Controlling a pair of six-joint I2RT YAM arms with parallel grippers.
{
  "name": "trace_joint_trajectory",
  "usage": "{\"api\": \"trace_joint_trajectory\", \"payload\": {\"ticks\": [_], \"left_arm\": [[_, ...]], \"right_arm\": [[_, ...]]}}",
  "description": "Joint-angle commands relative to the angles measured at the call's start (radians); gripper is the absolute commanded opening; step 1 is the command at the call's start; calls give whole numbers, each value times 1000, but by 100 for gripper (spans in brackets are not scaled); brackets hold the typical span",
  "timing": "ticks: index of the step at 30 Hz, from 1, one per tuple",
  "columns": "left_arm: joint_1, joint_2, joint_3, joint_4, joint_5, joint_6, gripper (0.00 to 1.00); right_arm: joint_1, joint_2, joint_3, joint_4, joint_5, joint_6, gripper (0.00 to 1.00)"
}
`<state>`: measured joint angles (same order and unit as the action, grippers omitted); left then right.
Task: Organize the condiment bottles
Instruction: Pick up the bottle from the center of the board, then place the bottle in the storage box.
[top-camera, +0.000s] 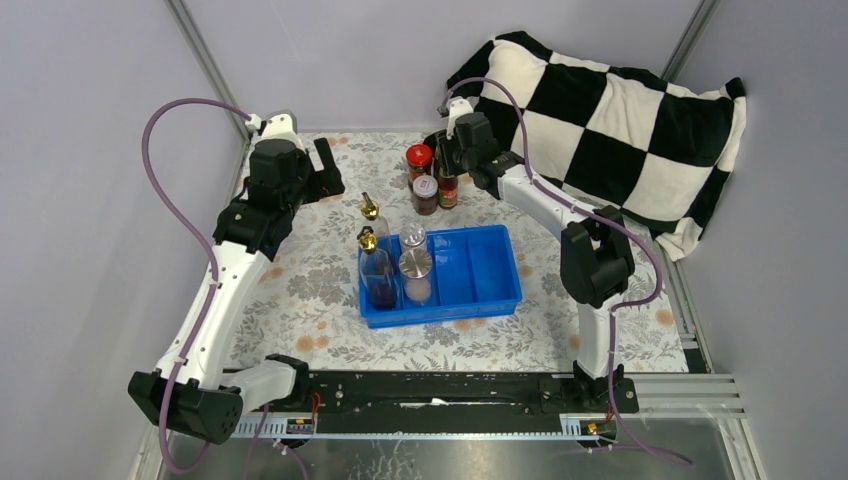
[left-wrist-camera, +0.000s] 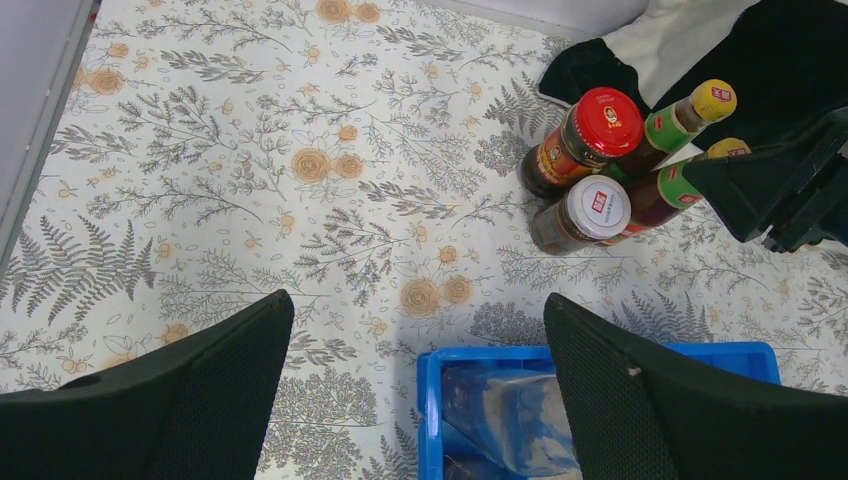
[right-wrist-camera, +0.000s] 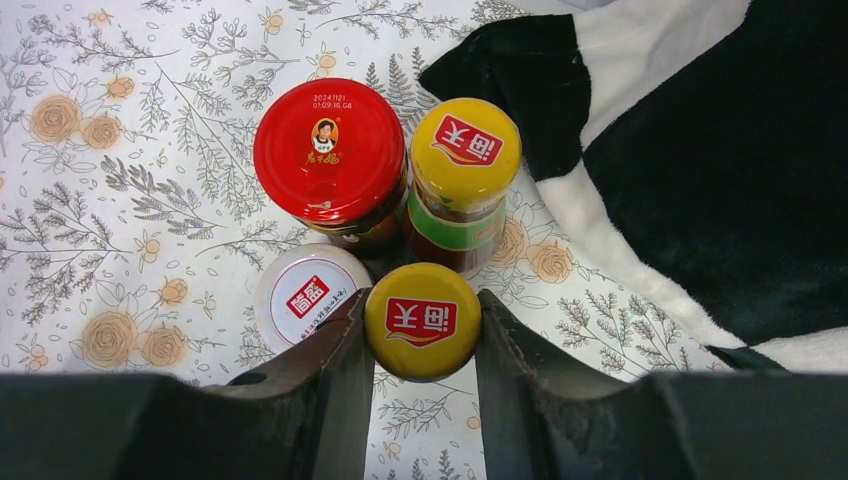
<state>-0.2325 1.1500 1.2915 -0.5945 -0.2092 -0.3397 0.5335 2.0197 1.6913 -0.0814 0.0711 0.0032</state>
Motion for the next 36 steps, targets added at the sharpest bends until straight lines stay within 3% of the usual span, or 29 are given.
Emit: {"api": "trace_joint_trajectory", "payload": {"ticks": [1,10,21,36], "left_arm": [[12,-18,-12,33,-7,25,99],[12,-27,-15,27,-2,18,99],[12,-36,-20,19,5,11,99],[12,-25,-11,4,-5,6,99]], "right_arm": [[-2,2,32,56,9,5,22],[-1,-158,-57,66,36,-25,22],[-2,-300,8,-18,45,-59,21],[0,-591,-154,-154,-172,32,22]]}}
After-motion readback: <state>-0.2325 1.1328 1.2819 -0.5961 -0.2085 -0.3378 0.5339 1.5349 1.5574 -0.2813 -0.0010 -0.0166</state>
